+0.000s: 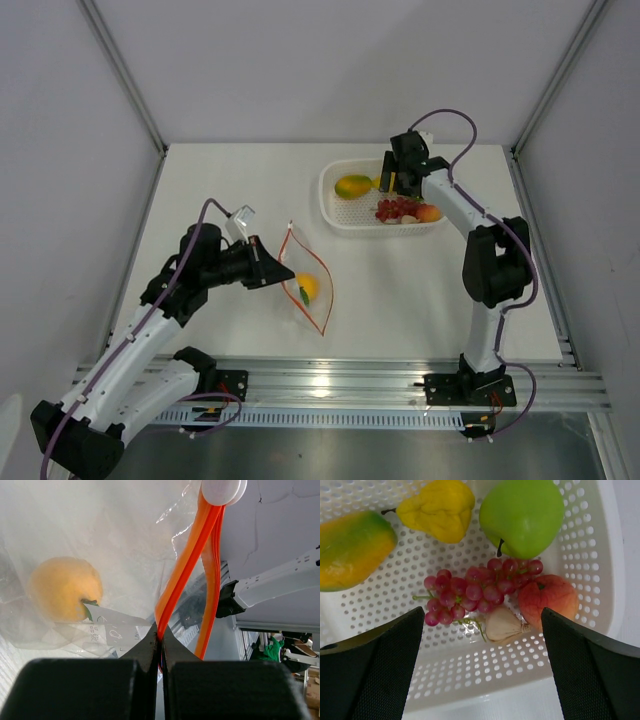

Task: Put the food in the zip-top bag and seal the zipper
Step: Pick up the fake fruit from the bin, then place the fake fruit in the zipper food storage bag.

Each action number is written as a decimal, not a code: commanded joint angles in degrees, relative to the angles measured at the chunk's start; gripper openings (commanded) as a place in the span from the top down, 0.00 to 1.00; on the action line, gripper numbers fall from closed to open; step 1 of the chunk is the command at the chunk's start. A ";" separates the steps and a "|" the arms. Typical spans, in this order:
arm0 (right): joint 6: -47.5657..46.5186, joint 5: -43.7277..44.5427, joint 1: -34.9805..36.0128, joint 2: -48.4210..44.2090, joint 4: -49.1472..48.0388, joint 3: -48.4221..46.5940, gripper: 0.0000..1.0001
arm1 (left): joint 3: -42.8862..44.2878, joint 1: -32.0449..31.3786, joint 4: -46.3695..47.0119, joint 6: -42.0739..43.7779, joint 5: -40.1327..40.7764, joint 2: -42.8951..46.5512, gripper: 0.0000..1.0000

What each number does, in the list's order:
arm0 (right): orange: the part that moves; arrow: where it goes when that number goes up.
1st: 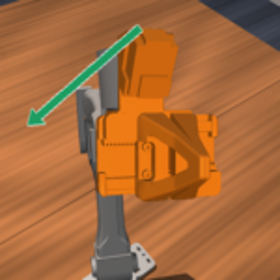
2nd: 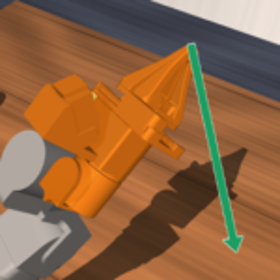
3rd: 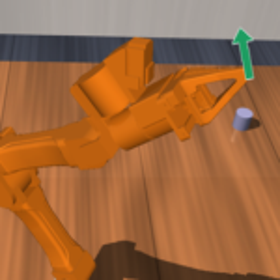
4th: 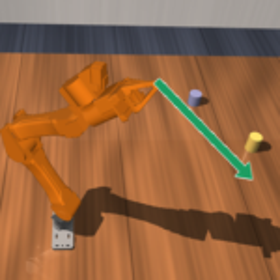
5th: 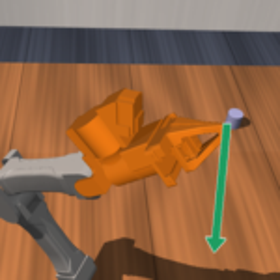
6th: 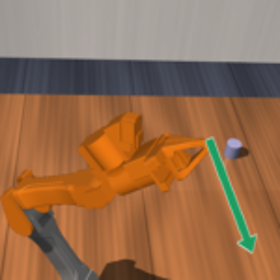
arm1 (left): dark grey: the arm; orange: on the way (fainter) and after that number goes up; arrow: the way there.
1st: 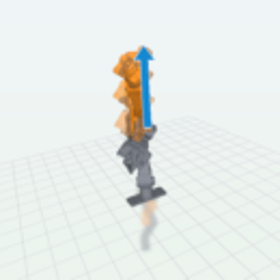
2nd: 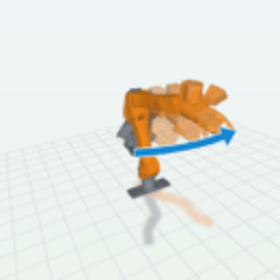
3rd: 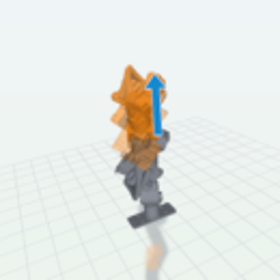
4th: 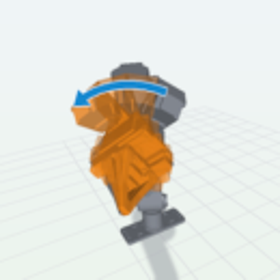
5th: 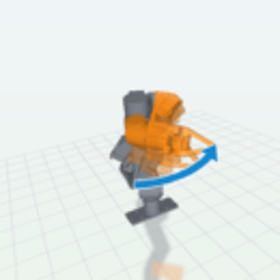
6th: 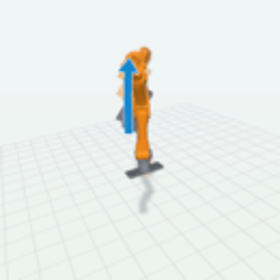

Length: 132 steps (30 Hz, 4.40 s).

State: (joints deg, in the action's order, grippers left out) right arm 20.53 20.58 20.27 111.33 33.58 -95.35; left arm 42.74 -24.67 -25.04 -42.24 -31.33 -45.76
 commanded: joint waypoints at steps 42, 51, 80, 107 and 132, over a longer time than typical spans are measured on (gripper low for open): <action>15.24 7.37 -7.09 19.89 -7.38 -14.08 0.13 | -3.72 2.60 2.45 1.19 -3.82 -0.47 0.99; 12.43 7.02 -7.09 19.37 -9.41 -12.85 0.47 | -4.25 2.69 2.36 1.11 -3.74 0.14 0.99; -2.86 -4.48 8.19 -26.93 -20.05 23.79 1.00 | -3.63 2.78 3.68 1.02 -4.35 -1.61 0.99; -11.84 -41.32 40.72 -40.93 -13.81 29.26 1.00 | -0.73 2.78 2.10 1.99 -5.14 -6.01 0.99; -7.61 -18.90 40.81 -35.39 -4.58 25.39 0.59 | -0.55 2.78 1.22 1.90 -5.85 -3.02 0.99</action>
State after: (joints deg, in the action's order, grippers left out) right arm 12.23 0.49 60.69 75.90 29.17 -67.55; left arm 39.88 -22.35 -24.16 -41.50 -35.86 -49.80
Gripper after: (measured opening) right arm 0.808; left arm 0.005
